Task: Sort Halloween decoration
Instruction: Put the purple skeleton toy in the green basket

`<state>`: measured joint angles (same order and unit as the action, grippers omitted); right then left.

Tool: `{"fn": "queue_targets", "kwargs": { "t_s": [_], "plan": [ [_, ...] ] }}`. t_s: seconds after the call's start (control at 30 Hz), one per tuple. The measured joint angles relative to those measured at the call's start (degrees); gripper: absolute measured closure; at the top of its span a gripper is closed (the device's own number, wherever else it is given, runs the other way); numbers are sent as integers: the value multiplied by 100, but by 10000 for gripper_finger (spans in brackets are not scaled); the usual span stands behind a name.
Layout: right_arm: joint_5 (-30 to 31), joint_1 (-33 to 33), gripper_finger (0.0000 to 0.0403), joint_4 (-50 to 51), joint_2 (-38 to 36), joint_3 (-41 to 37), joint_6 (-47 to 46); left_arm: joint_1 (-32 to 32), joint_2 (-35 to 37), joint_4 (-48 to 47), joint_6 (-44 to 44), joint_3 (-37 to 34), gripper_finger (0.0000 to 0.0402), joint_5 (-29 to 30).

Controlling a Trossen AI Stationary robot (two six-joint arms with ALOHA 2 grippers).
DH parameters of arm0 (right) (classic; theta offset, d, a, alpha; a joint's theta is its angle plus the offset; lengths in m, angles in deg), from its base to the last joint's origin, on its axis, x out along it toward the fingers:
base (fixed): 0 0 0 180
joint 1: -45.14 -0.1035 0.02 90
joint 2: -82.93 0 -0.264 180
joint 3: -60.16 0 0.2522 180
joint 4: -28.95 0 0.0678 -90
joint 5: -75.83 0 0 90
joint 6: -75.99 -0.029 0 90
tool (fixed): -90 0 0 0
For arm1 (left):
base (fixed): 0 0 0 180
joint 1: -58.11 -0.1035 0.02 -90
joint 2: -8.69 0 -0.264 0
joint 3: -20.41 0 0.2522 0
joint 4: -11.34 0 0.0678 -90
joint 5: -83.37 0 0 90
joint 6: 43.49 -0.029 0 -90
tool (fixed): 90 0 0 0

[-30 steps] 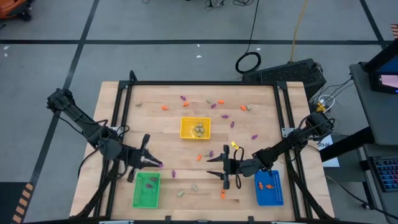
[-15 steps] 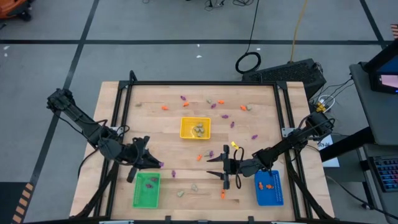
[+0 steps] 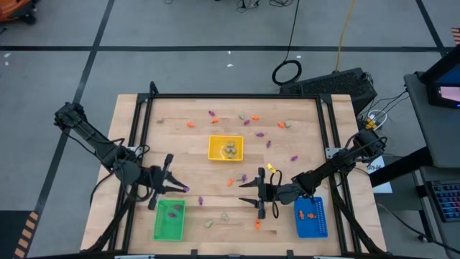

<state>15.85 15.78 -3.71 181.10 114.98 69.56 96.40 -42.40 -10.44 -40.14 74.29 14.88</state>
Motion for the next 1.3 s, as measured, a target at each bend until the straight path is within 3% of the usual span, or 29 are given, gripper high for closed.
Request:
{"fn": "queue_targets", "kwargs": {
  "t_s": [0.27, 0.43, 0.6, 1.03, 1.3],
  "plan": [
    [0, 0, 211, -1, 0, 0, 0, -2, -2, -23, 494, 0, 379, -95],
    [0, 0, 211, -1, 0, 0, 0, 13, -2, -419, 1733, 0, 379, -728],
    [0, 0, 211, -1, 0, 0, 0, 254, -191, -1155, 2865, 0, 379, -733],
    [0, 0, 211, -1, 0, 0, -37, 1092, -1645, -1241, 4416, 41, 379, -767],
    [0, 0, 211, -1, 0, 0, -39, 1412, -2697, -1232, 4592, 408, 379, -967]
  ]
}}
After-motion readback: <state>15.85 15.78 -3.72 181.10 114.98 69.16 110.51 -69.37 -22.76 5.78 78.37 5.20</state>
